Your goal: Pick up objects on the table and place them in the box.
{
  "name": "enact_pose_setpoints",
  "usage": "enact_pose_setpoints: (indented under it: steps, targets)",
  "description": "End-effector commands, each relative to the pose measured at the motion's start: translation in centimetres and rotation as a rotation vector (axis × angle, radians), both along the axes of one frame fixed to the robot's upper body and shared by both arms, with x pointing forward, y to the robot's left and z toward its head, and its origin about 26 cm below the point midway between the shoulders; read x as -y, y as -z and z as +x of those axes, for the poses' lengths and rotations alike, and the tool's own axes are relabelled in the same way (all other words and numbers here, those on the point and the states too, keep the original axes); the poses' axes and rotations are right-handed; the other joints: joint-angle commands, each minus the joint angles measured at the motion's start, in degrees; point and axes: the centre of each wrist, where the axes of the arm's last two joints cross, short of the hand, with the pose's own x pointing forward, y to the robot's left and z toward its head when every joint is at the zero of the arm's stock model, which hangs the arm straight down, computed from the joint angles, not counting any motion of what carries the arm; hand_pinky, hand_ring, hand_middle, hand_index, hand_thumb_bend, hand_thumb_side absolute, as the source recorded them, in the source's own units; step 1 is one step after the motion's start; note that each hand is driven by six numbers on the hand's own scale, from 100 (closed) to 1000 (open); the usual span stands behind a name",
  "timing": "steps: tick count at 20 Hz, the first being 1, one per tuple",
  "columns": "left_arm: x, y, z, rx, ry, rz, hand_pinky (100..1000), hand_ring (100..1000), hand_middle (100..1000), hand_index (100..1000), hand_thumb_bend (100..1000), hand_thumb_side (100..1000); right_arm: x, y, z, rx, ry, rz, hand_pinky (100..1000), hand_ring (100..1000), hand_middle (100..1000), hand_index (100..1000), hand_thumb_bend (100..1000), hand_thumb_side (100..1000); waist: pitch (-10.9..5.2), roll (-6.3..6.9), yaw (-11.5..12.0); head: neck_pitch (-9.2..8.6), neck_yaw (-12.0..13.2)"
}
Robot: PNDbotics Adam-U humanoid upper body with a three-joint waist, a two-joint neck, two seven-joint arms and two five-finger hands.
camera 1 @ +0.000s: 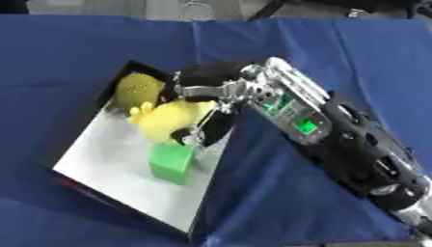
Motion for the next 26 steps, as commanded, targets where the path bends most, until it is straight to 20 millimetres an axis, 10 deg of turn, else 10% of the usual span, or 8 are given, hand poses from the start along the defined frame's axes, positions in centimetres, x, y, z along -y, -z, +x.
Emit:
enact_pose_setpoints:
  steps: [1, 12, 26]
  targets:
    - [0.0, -1.2, -0.2, 0.029, 0.005, 0.028, 892, 800, 725, 837, 216, 729, -0.4, 0.3, 0.6, 0.029, 0.002, -0.024, 875, 892, 742, 865, 100, 280, -0.29, -0.13, 0.2, 0.0, -0.3]
    - [-0.3, -0.7, -0.3, 0.019, -0.01, 0.018, 892, 800, 724, 838, 218, 733, 0.6, -0.9, 1.1, 0.062, 0.016, -0.025, 1000, 1000, 896, 1000, 100, 517, -0.11, -0.33, 0.2, 0.0, -0.1]
    - [-0.6, -0.4, -0.4, 0.002, -0.02, 0.019, 892, 799, 714, 838, 220, 732, 2.4, -5.5, -0.9, 0.09, -0.004, 0.142, 1000, 1000, 907, 1000, 100, 423, -0.13, 0.04, -0.5, 0.0, 0.5]
